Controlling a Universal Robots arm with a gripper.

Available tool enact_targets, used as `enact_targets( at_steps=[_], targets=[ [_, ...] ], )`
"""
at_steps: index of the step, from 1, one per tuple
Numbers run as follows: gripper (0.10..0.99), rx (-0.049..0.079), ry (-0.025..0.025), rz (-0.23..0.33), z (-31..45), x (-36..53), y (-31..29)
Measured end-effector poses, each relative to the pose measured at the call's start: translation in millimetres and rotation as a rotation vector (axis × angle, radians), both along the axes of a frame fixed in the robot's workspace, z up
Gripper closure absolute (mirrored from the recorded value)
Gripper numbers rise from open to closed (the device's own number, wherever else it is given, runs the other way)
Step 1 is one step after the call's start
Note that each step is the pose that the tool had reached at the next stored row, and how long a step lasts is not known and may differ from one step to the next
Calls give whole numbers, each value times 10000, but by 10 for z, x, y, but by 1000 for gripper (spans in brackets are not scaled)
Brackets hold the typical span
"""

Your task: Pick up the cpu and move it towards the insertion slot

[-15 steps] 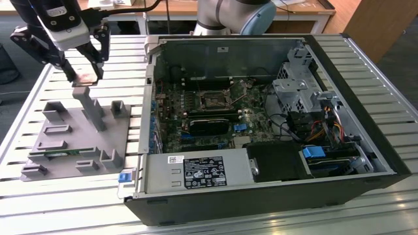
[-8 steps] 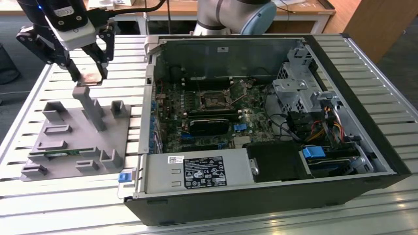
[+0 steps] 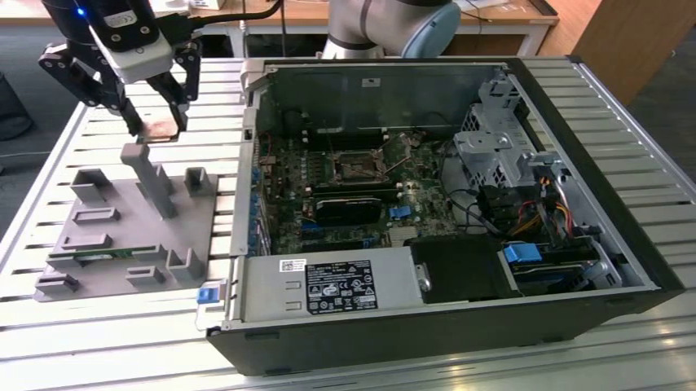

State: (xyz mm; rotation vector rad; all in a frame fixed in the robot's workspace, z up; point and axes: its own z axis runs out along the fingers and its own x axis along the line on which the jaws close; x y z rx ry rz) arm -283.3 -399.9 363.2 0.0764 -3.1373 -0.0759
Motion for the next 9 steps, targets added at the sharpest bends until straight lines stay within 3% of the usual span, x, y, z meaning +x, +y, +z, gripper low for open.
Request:
enact_targets(
  at_steps=[9],
  targets=[
    [549,1,0,1,0,147,0]
  ],
)
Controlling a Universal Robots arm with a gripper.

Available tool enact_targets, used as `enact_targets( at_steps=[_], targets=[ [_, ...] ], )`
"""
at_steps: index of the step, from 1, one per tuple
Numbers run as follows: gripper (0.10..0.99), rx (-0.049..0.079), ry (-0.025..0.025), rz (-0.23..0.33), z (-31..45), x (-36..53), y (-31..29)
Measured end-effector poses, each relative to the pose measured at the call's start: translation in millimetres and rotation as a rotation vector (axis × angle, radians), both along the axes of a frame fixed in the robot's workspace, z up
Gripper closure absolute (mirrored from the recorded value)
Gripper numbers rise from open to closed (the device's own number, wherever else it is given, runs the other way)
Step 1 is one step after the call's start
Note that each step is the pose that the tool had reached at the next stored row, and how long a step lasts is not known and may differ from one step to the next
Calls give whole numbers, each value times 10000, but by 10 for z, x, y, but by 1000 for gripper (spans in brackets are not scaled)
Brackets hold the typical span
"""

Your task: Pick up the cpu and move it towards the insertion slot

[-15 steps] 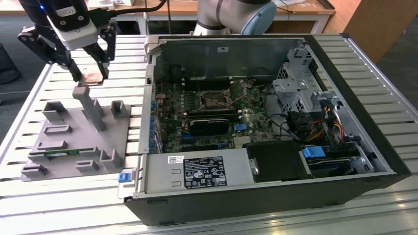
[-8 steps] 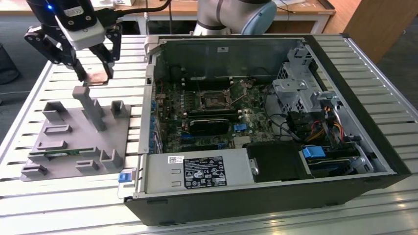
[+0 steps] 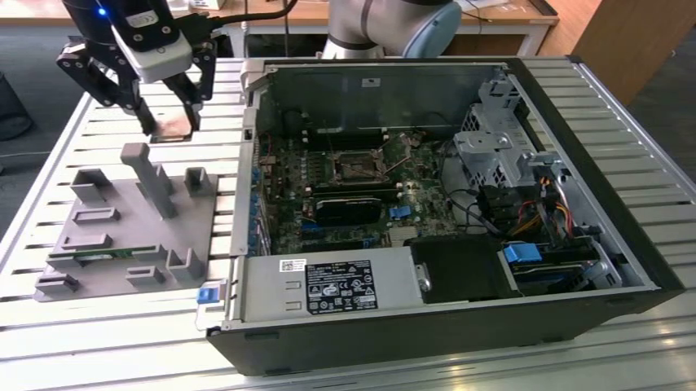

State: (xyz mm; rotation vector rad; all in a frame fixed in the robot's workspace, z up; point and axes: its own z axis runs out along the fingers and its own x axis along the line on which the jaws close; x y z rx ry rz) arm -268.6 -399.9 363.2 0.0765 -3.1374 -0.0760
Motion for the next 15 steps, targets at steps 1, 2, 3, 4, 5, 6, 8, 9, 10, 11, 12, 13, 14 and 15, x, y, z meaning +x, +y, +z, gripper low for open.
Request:
enact_targets(
  at_steps=[1,2,3,4,5,6,8,9,10,11,12,13,14,15],
  targets=[
    [549,0,0,-1,0,17,0],
    [549,0,0,-1,0,33,0],
    [549,0,0,-1,0,52,0],
    [549,-1,1,-1,0,71,0],
    [549,0,1,-1,0,89,0],
    [549,0,0,-1,0,108,0],
    [549,0,0,0,0,146,0],
    [549,-1,0,0,0,166,0],
    [549,0,0,0,0,186,0],
    [549,0,1,0,0,208,0],
    [549,0,0,-1,0,228,0],
    [549,0,0,-1,0,248,0],
    [549,0,0,-1,0,266,0],
    [549,0,0,-1,0,285,0]
  ],
)
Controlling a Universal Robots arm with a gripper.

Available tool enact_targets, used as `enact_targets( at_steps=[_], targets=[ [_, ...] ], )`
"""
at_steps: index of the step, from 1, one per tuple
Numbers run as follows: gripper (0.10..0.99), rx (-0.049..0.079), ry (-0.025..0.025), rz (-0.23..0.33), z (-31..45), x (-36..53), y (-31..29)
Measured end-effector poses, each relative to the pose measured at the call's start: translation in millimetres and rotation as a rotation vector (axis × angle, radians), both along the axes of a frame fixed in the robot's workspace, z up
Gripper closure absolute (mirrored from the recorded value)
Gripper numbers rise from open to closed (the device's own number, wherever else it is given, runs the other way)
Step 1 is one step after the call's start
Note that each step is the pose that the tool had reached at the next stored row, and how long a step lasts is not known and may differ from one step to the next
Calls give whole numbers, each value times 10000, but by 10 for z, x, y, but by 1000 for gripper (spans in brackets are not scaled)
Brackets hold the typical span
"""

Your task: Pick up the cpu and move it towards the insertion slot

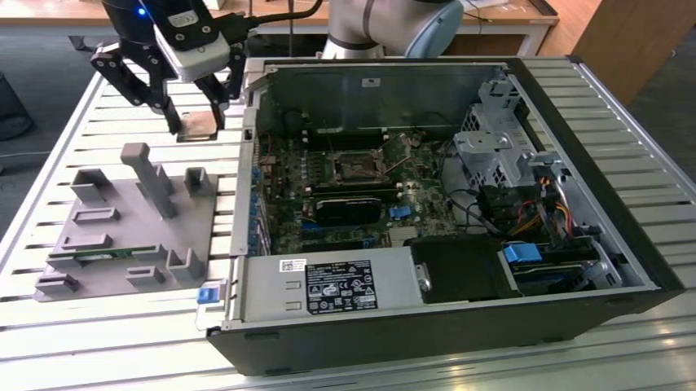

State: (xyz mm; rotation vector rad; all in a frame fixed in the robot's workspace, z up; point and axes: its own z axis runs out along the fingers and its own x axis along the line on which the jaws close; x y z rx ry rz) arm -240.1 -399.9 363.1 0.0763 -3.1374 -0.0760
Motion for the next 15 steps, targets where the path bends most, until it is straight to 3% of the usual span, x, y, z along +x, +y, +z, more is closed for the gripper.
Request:
enact_targets(
  at_steps=[15],
  targets=[
    [549,0,0,1,0,273,0]
  ],
)
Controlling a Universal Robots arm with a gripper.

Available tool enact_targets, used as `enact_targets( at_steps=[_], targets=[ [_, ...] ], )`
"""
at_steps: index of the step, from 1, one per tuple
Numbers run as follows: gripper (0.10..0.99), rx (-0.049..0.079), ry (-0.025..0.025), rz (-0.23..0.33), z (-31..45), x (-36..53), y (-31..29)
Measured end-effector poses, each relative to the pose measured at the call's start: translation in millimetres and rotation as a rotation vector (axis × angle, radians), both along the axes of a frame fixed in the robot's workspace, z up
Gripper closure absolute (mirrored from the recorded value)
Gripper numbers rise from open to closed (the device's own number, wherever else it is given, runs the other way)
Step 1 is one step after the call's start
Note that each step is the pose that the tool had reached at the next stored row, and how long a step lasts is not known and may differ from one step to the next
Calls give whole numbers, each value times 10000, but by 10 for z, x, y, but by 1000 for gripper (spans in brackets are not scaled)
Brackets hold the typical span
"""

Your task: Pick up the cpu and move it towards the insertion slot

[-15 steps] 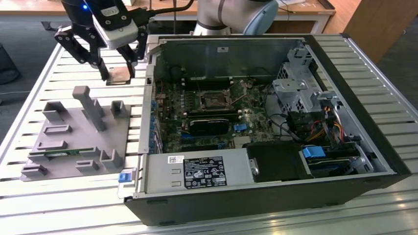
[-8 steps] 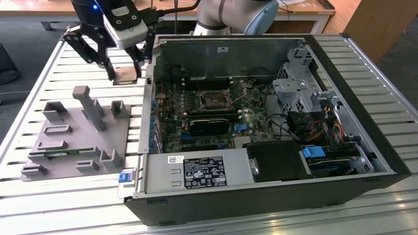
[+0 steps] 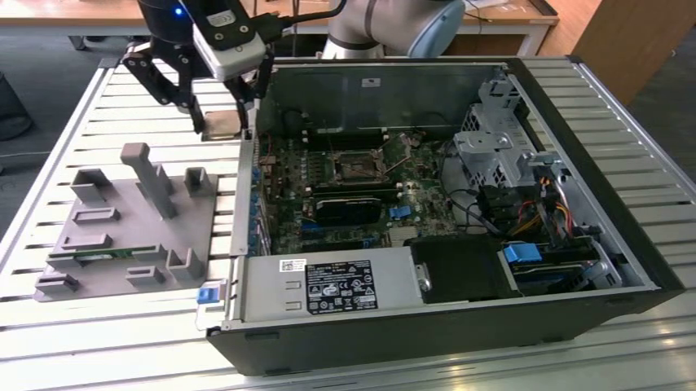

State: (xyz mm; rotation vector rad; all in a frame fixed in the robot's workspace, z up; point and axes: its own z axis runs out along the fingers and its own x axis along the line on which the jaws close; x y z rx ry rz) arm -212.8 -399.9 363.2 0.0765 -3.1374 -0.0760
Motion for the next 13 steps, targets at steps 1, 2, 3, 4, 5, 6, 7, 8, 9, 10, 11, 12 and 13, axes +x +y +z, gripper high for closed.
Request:
enact_targets(
  at_steps=[1,2,3,4,5,6,7,8,9,10,11,12,13],
  targets=[
    [549,-1,1,0,0,17,0],
    [549,0,0,0,0,35,0],
    [549,0,0,-1,0,52,0],
    [549,0,0,-1,0,69,0],
    [549,0,0,-1,0,88,0],
    [549,0,0,-1,0,106,0],
    [549,-1,1,-1,0,123,0],
    [549,0,0,-1,0,141,0],
    [549,0,0,-1,0,159,0],
    [549,0,0,0,0,177,0],
    [549,0,0,-1,0,196,0],
    [549,0,0,0,0,214,0],
    [549,0,0,0,0,234,0]
  ],
)
